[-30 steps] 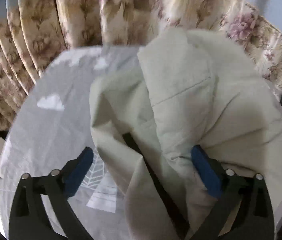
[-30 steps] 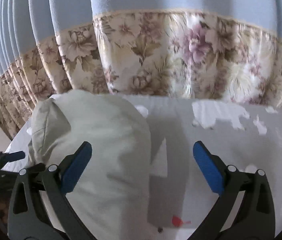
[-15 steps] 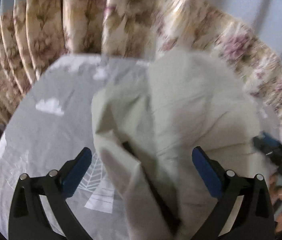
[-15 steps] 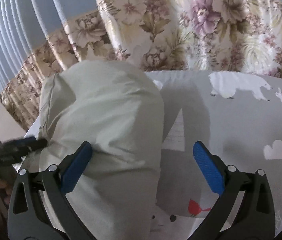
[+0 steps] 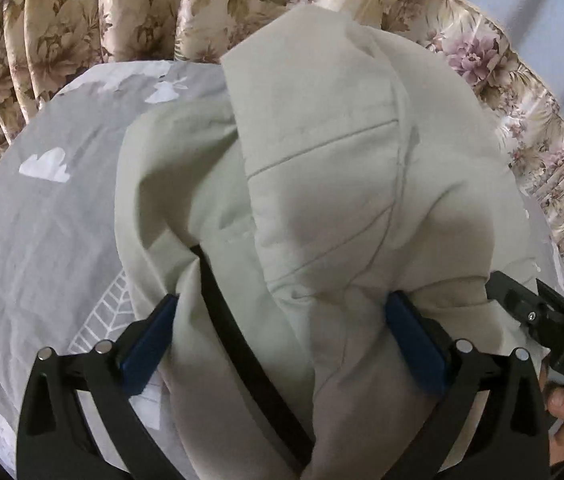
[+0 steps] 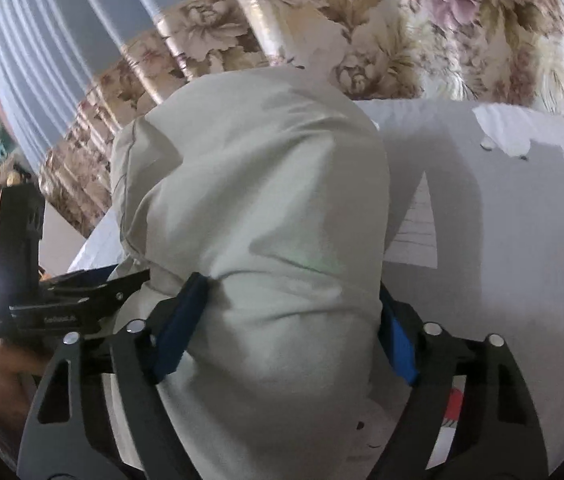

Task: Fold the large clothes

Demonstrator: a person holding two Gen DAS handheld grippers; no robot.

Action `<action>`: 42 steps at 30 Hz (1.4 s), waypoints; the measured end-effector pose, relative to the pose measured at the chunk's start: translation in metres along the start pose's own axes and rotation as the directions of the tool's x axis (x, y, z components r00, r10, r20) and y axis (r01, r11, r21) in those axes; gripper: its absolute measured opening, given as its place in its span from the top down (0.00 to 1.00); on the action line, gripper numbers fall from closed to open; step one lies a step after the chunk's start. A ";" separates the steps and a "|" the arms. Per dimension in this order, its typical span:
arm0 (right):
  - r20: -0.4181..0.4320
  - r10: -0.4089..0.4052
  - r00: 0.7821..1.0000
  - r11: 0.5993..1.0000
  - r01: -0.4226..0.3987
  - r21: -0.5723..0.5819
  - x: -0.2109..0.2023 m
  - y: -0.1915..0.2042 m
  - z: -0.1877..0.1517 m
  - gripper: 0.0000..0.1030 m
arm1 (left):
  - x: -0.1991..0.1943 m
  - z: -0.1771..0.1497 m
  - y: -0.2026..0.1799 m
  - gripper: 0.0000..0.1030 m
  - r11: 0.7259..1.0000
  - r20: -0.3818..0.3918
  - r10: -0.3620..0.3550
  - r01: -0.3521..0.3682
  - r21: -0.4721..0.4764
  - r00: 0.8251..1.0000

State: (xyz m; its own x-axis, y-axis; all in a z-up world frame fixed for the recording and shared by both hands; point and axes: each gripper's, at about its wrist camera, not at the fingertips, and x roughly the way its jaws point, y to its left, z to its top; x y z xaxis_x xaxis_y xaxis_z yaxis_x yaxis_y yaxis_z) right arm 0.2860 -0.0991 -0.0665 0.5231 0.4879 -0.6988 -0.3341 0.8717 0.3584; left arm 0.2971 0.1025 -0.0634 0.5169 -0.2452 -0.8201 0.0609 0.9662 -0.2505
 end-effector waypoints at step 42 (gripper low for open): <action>0.221 -0.475 0.852 0.869 0.494 -0.034 -0.163 -0.038 -0.028 0.03 | -0.059 -0.041 -0.154 0.06 0.978 0.349 0.059 -0.125 0.167 0.935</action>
State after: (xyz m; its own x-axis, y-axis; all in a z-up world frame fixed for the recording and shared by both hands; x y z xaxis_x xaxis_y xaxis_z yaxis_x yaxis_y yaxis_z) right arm 0.1910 -0.2128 0.0168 0.7778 0.0117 -0.6285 -0.0591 0.9968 -0.0546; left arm 0.2221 -0.0350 0.0026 0.7851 -0.1441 -0.6023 0.1379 0.9888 -0.0568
